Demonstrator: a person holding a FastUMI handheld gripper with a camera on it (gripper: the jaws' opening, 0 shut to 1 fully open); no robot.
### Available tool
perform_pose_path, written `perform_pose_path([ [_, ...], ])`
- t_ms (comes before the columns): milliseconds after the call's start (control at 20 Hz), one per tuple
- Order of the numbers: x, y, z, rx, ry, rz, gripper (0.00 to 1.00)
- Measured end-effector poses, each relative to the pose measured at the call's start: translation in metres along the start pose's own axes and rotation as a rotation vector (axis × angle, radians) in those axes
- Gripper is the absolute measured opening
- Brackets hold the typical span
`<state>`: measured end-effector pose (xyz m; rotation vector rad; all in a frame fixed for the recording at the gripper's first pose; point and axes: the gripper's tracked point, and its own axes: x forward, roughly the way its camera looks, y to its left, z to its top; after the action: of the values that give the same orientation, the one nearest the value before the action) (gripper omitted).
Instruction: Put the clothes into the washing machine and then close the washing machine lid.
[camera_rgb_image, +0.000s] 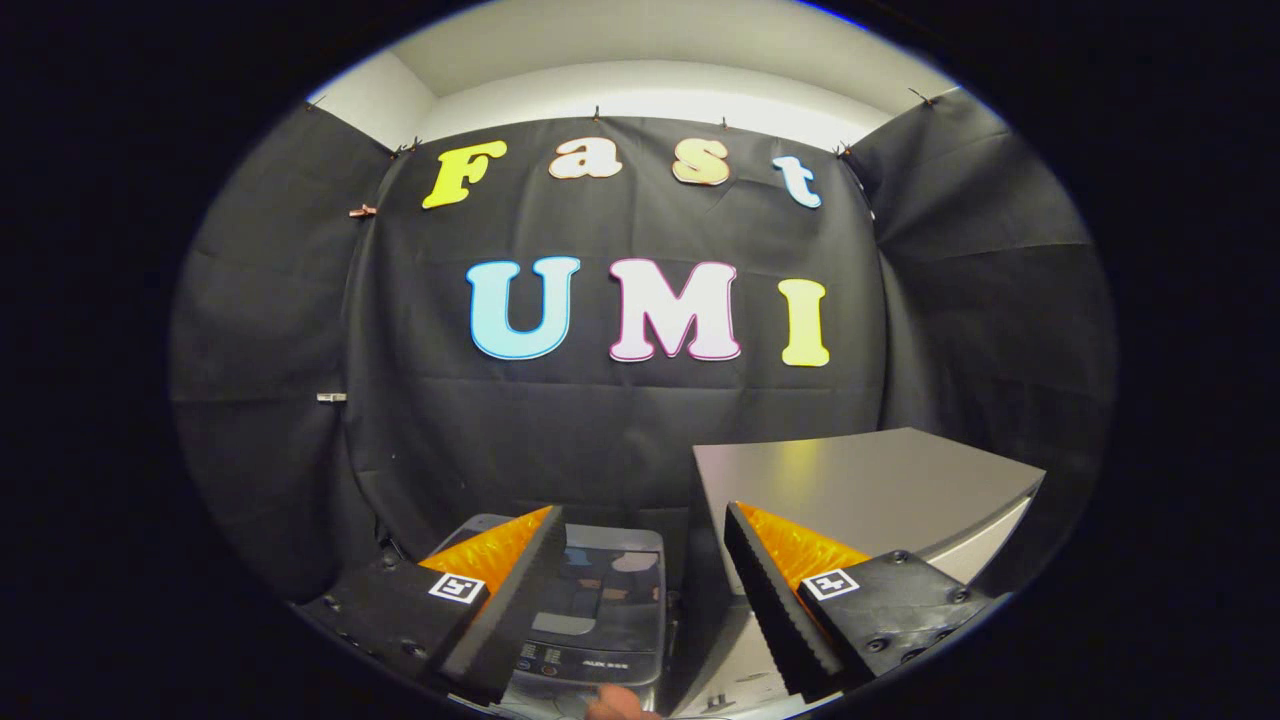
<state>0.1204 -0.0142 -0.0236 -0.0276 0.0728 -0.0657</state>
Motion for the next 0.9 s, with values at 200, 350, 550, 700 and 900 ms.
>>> perform_pose_path([
  [200,-0.039,-0.020,-0.002,-0.011,-0.027,-0.003,0.99],
  [350,-0.053,-0.044,-0.001,-0.025,-0.041,-0.031,0.99],
  [550,-0.077,-0.046,0.002,-0.016,-0.066,-0.014,0.99],
  [700,-0.089,-0.049,0.015,-0.037,-0.102,-0.015,0.99],
  [900,-0.096,-0.055,0.019,-0.002,-0.112,-0.014,0.99],
])
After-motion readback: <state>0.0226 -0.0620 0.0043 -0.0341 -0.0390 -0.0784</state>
